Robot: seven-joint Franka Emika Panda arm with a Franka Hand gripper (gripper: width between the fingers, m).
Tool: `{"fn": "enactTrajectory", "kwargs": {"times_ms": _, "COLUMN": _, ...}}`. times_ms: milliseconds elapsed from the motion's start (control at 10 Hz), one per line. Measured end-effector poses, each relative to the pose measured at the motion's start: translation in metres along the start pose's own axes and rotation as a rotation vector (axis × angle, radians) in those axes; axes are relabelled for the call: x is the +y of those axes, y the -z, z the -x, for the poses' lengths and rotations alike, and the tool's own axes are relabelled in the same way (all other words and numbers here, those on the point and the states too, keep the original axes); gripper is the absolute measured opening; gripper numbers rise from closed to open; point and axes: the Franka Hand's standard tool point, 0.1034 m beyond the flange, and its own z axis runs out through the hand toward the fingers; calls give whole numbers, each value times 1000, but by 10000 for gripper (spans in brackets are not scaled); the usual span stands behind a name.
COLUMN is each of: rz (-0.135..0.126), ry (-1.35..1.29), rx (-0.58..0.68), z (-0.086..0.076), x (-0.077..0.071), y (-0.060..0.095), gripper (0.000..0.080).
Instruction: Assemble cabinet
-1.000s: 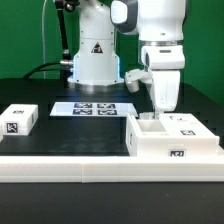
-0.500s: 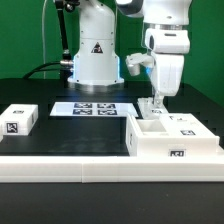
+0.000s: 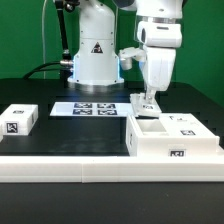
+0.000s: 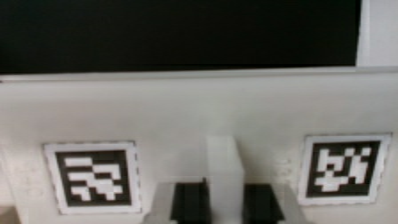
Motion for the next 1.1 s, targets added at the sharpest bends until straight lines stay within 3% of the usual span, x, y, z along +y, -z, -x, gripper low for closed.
{"fn": "enactTrajectory", "kwargs": {"times_ms": 300, "rz": 13, "ry": -16, "rx": -2, "z": 10, "x": 21, "y": 9, "gripper": 70}}
{"fn": "enactTrajectory", "kwargs": {"times_ms": 700, "rz": 14, "ry": -26, "rx": 0, "z": 9, "x": 22, "y": 9, "gripper": 70}}
{"fn": "enactTrajectory", "kwargs": {"times_ms": 1100, "rz": 24, "ry": -31, "rx": 7, "z": 8, "x": 36, "y": 9, "gripper": 70}}
